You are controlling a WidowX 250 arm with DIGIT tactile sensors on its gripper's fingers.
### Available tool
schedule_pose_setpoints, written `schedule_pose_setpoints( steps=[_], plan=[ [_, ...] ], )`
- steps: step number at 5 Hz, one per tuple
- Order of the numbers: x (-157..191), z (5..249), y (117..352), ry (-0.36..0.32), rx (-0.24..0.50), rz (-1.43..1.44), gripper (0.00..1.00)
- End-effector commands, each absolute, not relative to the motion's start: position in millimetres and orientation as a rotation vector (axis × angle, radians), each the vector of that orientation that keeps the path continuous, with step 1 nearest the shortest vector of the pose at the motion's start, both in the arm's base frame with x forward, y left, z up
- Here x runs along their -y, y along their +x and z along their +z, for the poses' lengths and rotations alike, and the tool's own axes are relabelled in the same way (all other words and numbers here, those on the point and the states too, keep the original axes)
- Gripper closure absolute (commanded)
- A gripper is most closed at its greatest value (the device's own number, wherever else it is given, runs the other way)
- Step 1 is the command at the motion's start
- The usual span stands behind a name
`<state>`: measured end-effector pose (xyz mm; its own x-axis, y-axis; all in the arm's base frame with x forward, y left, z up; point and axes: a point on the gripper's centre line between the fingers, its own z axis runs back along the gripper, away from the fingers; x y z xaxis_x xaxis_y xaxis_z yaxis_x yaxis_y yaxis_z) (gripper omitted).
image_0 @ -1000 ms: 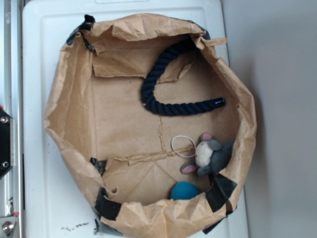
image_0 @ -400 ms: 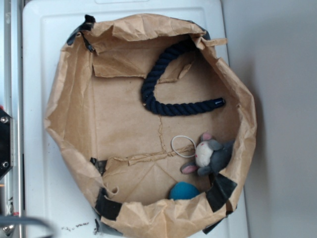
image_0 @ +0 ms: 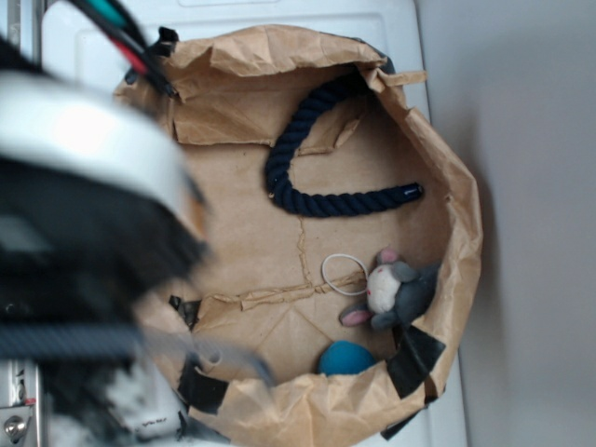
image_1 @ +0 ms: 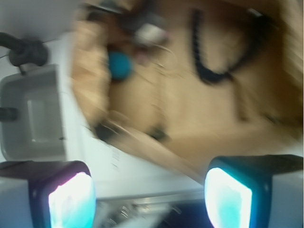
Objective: Grab the blue rope.
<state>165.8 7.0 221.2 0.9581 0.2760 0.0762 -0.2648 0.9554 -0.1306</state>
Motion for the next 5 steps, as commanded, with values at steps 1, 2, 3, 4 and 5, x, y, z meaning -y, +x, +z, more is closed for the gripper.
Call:
schedule_pose_setpoints(
  steps=[1,2,3,4,5],
  plan=[
    [-11,226,168,-0.123,0.113,0.272,0.0],
    [-11,226,168,-0.123,0.113,0.272,0.0],
    [-11,226,168,-0.123,0.113,0.272,0.0],
    [-17,208,194,-0.161,0.137,0.399,0.0],
    [-19,195,227,-0.176,0.154,0.502,0.0]
  ],
)
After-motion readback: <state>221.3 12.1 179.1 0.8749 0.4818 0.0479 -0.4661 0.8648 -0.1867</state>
